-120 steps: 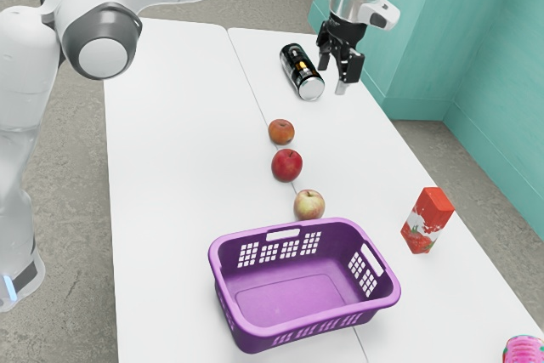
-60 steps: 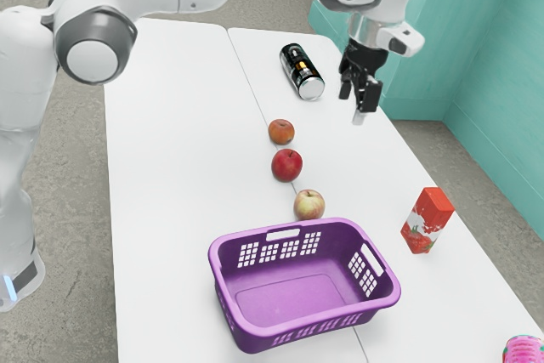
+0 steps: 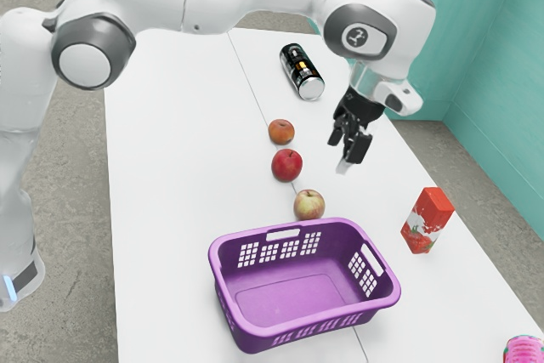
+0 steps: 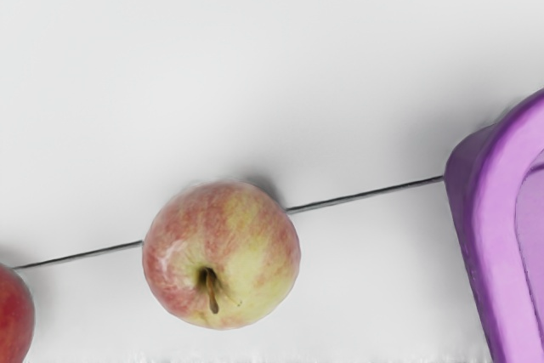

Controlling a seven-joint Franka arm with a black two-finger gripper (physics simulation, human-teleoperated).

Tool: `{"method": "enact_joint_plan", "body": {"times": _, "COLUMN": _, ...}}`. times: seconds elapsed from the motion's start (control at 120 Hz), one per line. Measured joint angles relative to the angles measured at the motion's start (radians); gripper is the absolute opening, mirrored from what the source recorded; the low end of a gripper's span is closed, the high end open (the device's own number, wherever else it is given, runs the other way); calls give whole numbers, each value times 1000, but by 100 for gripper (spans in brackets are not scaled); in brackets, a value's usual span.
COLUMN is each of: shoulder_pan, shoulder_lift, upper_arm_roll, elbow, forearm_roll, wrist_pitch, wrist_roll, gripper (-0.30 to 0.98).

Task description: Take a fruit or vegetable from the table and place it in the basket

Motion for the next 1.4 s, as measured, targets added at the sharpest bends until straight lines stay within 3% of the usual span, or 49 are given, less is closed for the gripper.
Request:
{"method": "enact_joint_plan", "body": {"times": 0.233, "shoulder_pan": 0, "shoulder_lift": 9, "upper_arm_roll": 2, "elbow": -147, "forearm_roll": -5, "wrist_pitch": 92, "wrist_roll": 2, "gripper": 69}}
{"method": "enact_joint_plan", "body": {"times": 1.4, "shoulder_pan": 0, "shoulder_lift": 21, "upper_arm_roll": 55, "elbow": -270, "forearm_roll": -33, "wrist_pitch": 263, "wrist_roll": 51, "gripper": 69}}
